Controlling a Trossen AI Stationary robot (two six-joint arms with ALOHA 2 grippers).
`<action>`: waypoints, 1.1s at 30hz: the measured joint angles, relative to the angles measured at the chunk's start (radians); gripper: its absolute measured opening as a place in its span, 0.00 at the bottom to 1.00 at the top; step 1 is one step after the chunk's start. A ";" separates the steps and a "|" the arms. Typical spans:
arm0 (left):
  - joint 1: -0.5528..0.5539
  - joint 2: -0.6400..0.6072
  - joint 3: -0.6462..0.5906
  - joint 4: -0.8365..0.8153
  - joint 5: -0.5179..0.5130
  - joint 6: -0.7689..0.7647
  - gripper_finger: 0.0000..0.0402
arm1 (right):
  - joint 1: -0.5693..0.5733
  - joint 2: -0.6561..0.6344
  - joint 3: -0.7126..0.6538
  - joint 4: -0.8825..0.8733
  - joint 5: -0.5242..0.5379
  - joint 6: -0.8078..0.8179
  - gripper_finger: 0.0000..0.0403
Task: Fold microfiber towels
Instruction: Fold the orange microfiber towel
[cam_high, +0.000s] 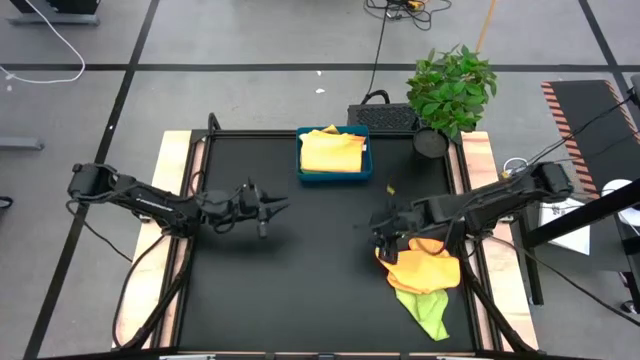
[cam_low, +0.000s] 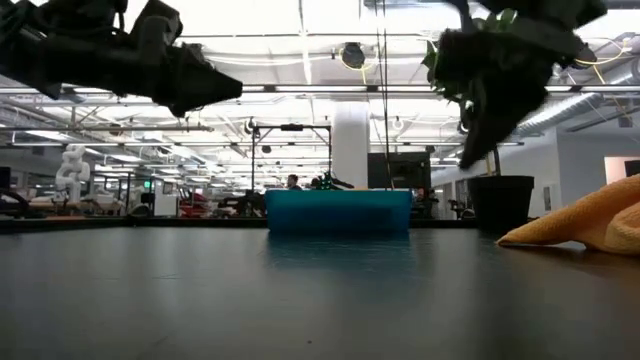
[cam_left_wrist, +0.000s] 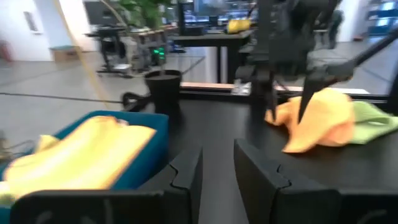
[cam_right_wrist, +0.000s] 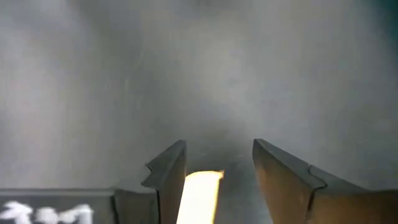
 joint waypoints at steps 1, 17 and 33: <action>-0.011 0.000 -0.001 0.000 0.007 -0.008 0.22 | 0.011 0.027 -0.011 0.022 -0.005 0.013 0.44; -0.125 0.000 -0.001 -0.009 0.038 -0.023 0.22 | 0.077 0.201 -0.042 -0.018 -0.128 0.197 0.39; -0.120 0.000 -0.001 -0.007 0.004 -0.021 0.22 | 0.024 0.110 -0.022 0.208 0.053 -0.093 0.01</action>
